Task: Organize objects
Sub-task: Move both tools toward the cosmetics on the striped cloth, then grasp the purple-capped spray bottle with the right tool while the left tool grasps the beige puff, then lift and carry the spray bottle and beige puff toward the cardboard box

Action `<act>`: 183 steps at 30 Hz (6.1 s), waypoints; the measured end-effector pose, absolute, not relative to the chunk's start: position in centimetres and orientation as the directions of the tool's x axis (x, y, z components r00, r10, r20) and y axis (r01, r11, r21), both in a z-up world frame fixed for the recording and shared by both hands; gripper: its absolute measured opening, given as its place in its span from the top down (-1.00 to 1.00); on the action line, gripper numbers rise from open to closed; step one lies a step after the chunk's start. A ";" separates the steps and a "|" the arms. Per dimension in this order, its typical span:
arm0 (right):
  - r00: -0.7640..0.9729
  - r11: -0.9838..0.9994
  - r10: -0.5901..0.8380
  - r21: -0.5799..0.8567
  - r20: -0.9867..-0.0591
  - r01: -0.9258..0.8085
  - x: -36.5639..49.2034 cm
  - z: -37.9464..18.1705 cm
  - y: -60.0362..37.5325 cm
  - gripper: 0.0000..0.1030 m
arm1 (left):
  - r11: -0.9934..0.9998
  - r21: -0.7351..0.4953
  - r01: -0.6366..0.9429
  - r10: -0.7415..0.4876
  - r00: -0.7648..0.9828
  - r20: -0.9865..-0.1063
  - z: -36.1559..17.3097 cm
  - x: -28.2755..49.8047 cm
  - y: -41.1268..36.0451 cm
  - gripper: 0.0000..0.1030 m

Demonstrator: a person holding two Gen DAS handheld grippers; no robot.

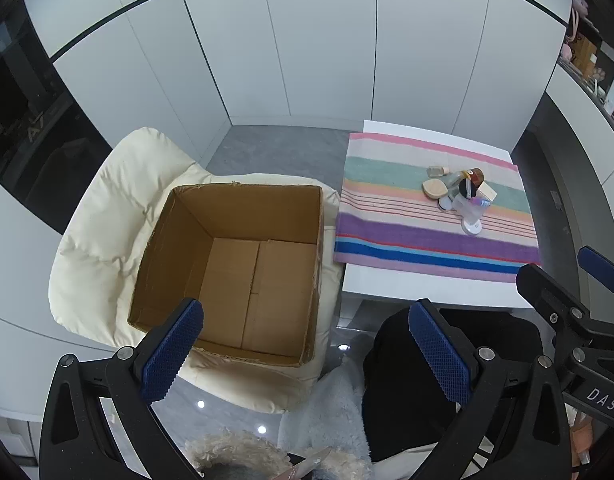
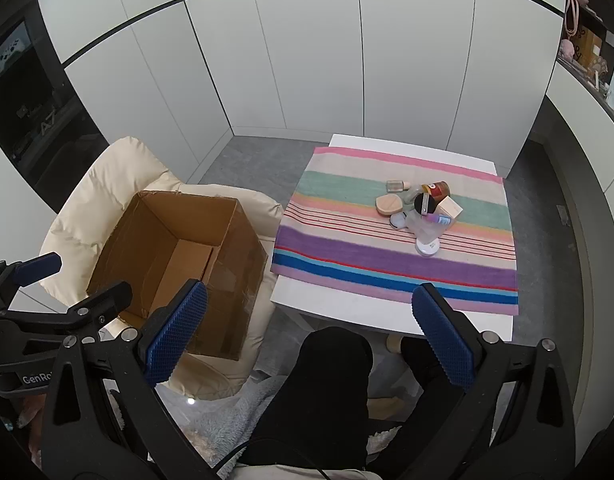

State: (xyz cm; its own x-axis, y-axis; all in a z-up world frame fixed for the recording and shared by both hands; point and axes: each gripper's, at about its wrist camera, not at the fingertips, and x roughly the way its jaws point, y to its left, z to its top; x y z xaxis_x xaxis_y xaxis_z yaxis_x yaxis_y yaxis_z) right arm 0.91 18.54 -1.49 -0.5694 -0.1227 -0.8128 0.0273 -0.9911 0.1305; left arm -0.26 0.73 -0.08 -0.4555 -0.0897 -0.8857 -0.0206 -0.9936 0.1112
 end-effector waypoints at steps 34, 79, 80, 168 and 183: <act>-0.568 -0.987 -0.138 0.160 -0.812 0.011 1.3 -1.0 20.0 -1.00 | -0.992 0.115 -0.045 -0.083 -0.449 -0.890 -0.3 -0.3 2.3 -1.00; -0.576 -0.955 0.101 0.083 -0.811 -0.284 -6.9 -14.2 43.5 -1.00 | -0.972 0.056 -0.230 0.047 -0.421 -0.906 -16.4 -17.4 21.5 -1.00; -0.579 -0.955 0.103 0.081 -0.809 -0.284 -7.5 -15.1 43.8 -1.00 | -0.974 0.037 -0.225 0.060 -0.408 -0.911 -17.3 -18.3 21.5 -1.00; -0.630 -0.972 0.060 0.098 -0.775 -0.214 -19.7 -20.5 45.6 -0.18 | -0.963 -0.045 -0.267 0.163 -0.439 -0.883 -23.2 -30.4 26.6 0.05; -0.720 -0.986 0.100 0.030 -0.687 -0.165 -19.3 -7.4 43.4 -0.18 | -0.957 -0.022 -0.290 0.186 -0.552 -0.813 -9.3 -27.4 25.9 0.05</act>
